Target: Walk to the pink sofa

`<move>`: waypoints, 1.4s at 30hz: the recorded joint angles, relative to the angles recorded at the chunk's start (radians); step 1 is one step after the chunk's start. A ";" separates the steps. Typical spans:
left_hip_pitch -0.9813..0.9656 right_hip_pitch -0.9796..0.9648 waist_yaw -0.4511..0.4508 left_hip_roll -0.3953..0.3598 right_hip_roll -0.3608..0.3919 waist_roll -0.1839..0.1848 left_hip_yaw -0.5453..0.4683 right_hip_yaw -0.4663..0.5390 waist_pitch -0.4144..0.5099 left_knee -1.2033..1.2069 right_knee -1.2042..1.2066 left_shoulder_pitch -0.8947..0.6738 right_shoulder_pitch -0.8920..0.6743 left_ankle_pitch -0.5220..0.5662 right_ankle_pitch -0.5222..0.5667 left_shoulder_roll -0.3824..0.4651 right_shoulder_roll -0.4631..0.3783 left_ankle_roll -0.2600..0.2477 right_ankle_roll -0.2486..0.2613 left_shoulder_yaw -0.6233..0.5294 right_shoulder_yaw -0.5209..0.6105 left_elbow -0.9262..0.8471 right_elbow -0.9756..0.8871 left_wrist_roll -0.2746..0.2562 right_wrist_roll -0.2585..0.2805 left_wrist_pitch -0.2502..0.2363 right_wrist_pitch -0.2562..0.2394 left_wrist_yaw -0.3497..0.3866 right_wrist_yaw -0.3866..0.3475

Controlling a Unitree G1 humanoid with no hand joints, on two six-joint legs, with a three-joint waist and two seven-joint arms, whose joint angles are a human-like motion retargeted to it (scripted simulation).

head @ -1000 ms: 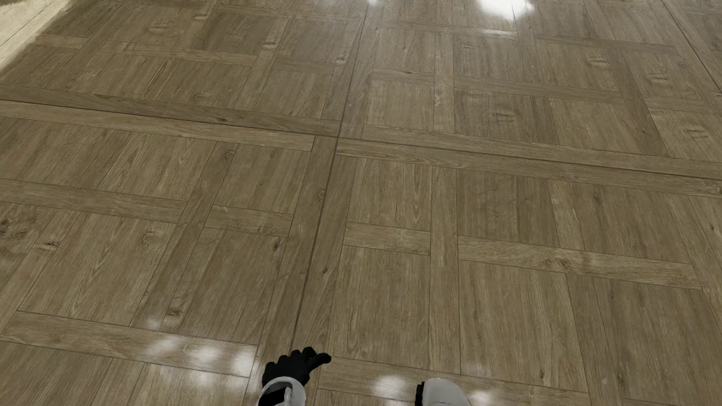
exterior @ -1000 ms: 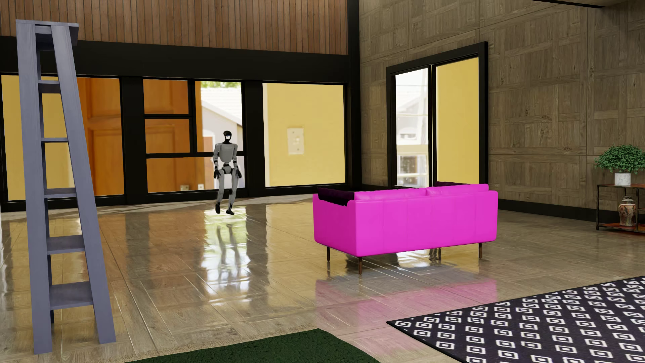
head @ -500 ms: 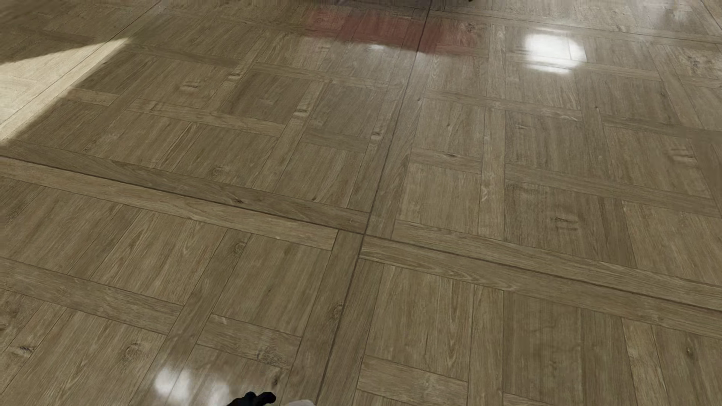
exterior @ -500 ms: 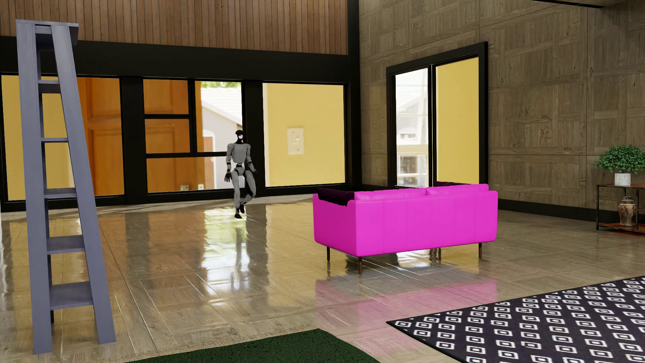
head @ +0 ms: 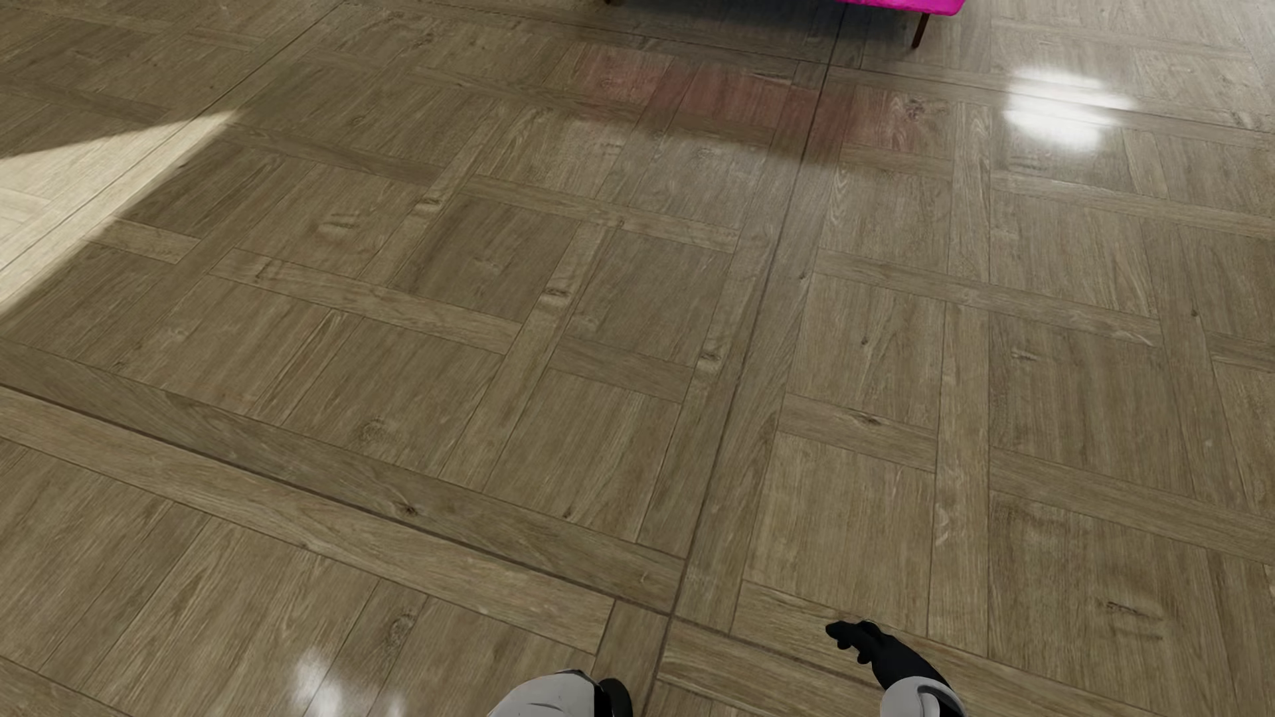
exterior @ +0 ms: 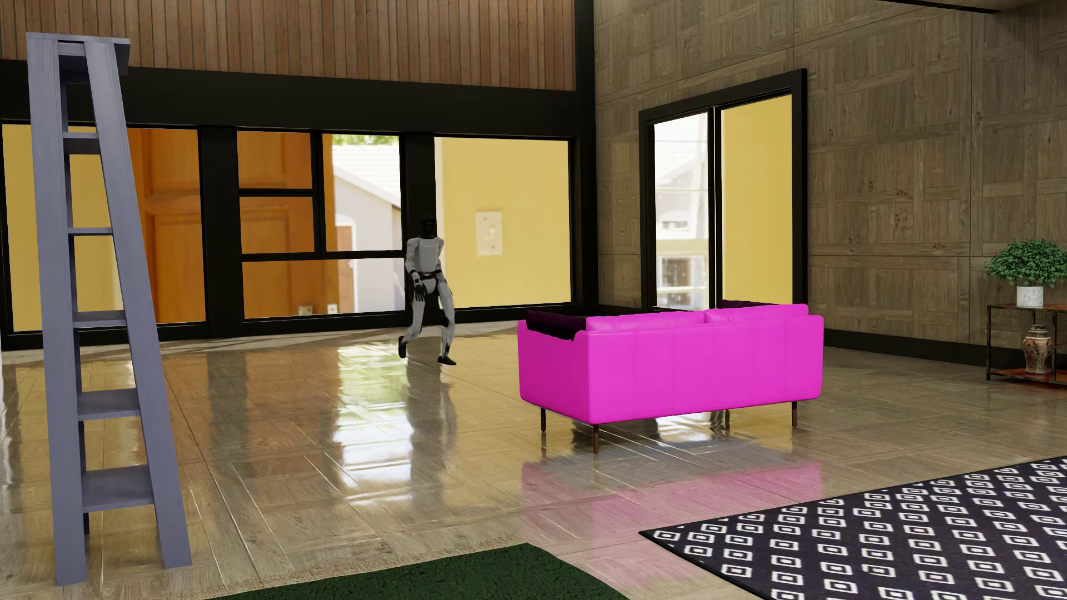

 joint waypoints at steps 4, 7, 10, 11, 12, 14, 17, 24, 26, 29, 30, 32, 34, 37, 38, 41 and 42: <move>0.263 -0.387 -0.070 -0.051 -0.044 -0.024 -0.060 -0.023 -0.011 -0.152 0.039 -0.284 0.187 -0.100 -0.057 -0.059 0.053 -0.029 -0.021 -0.040 -0.049 0.002 -0.077 -0.052 -0.079 -0.072 -0.024 0.097 0.060; 0.437 -0.517 -0.111 -0.069 -0.019 -0.025 -0.113 -0.102 -0.026 -0.255 -0.451 -0.505 0.307 -0.183 -0.054 -0.020 0.101 -0.055 -0.019 -0.137 -0.153 -0.085 -0.083 -0.134 0.036 -0.211 -0.009 0.011 0.043; 0.576 -0.514 -0.125 -0.061 0.083 -0.024 -0.147 -0.088 -0.034 -0.290 -1.073 -0.652 0.368 -0.266 -0.072 0.057 0.086 -0.085 0.050 -0.268 -0.125 -0.210 0.022 -0.127 -0.018 -0.249 0.038 0.008 0.103; 0.609 -0.523 -0.123 -0.048 0.095 -0.021 -0.139 -0.120 -0.033 -0.242 -1.054 -0.659 0.366 -0.267 -0.068 0.084 0.073 -0.104 0.045 -0.283 -0.092 -0.254 0.080 -0.133 -0.065 -0.246 0.048 -0.001 0.138; 0.641 -0.528 -0.124 -0.024 0.111 -0.013 -0.125 -0.116 -0.033 -0.189 -0.963 -0.636 0.355 -0.235 0.009 0.110 0.063 -0.121 -0.027 -0.278 -0.061 -0.300 0.139 -0.154 -0.116 -0.239 0.052 -0.008 0.165; 0.625 -0.519 -0.127 0.044 0.131 0.014 -0.093 -0.123 -0.029 0.074 -0.749 -0.542 0.339 -0.036 0.050 0.136 0.066 -0.116 -0.116 -0.242 -0.050 -0.350 0.199 -0.208 -0.192 -0.198 0.067 0.006 0.209; 0.361 -0.409 -0.128 0.197 0.182 0.064 -0.113 -0.147 -0.022 0.674 -0.585 -0.341 0.303 0.186 -0.177 0.140 0.128 -0.178 -0.106 -0.263 -0.169 -0.455 0.140 -0.165 -0.130 -0.150 0.057 0.044 0.144; -0.119 0.016 -0.032 0.243 0.268 0.084 -0.073 -0.052 -0.042 0.346 -0.803 -0.101 0.050 0.103 -0.341 0.117 0.061 -0.122 -0.032 -0.596 -0.040 -1.371 0.023 -0.932 -0.082 -0.548 -0.039 -0.005 0.057; -0.077 0.117 -0.022 0.218 0.277 0.086 -0.019 -0.022 -0.056 -0.203 -0.862 -0.279 -0.061 0.121 -0.365 0.110 0.013 -0.137 -0.012 -0.643 0.064 -1.482 0.027 -1.000 -0.112 -0.521 -0.040 0.013 0.079; -0.081 0.273 -0.029 0.150 0.271 0.080 -0.040 -0.005 -0.064 -0.419 -0.873 -0.485 -0.161 0.088 -0.381 0.092 -0.018 -0.248 0.019 -0.671 0.127 -1.525 0.020 -1.050 -0.124 -0.443 -0.017 0.049 0.081; -0.093 0.308 -0.031 0.124 0.253 0.073 -0.063 -0.013 -0.064 -0.330 -0.839 -0.522 -0.149 0.170 -0.349 0.085 -0.016 -0.137 0.023 -0.677 0.101 -1.514 -0.009 -1.057 -0.103 -0.432 -0.005 0.057 0.064; -0.086 0.305 -0.029 0.101 0.192 0.051 -0.065 -0.007 -0.059 -0.143 -0.636 -0.520 -0.078 0.238 -0.181 0.067 0.007 -0.045 0.014 -0.683 0.041 -1.497 -0.074 -1.071 -0.028 -0.424 -0.003 0.087 0.026; -0.028 0.152 -0.025 0.090 0.069 0.017 -0.011 0.005 -0.049 -0.017 -0.233 -0.472 0.007 0.082 0.041 0.057 0.024 -0.039 0.023 -0.661 0.014 -1.501 -0.103 -0.967 0.034 -0.445 0.002 0.134 0.029; 0.139 -0.148 -0.054 0.042 -0.029 -0.027 0.019 0.041 -0.042 -0.051 0.113 -0.440 0.135 -0.041 -0.038 0.047 0.023 -0.046 -0.044 -0.662 0.041 -1.498 -0.088 -0.832 -0.030 -0.456 0.022 0.164 0.057; 0.197 -0.234 -0.071 0.025 -0.045 -0.032 0.009 0.027 -0.043 -0.084 0.133 -0.448 0.175 -0.063 -0.033 0.041 0.021 -0.050 -0.040 -0.677 0.032 -1.482 -0.073 -0.800 -0.044 -0.457 0.035 0.180 0.070; 0.366 -0.443 -0.117 -0.021 -0.020 -0.032 -0.030 -0.010 -0.050 -0.199 -0.065 -0.461 0.301 -0.129 -0.046 0.031 0.030 -0.067 -0.031 -0.675 -0.039 -1.476 -0.019 -0.657 -0.036 -0.440 0.066 0.228 0.088; 0.416 -0.483 -0.126 -0.033 -0.008 -0.030 -0.041 -0.028 -0.055 -0.232 -0.219 -0.464 0.340 -0.154 -0.045 0.030 0.035 -0.072 -0.029 -0.670 -0.067 -1.481 0.003 -0.605 -0.031 -0.430 0.075 0.237 0.087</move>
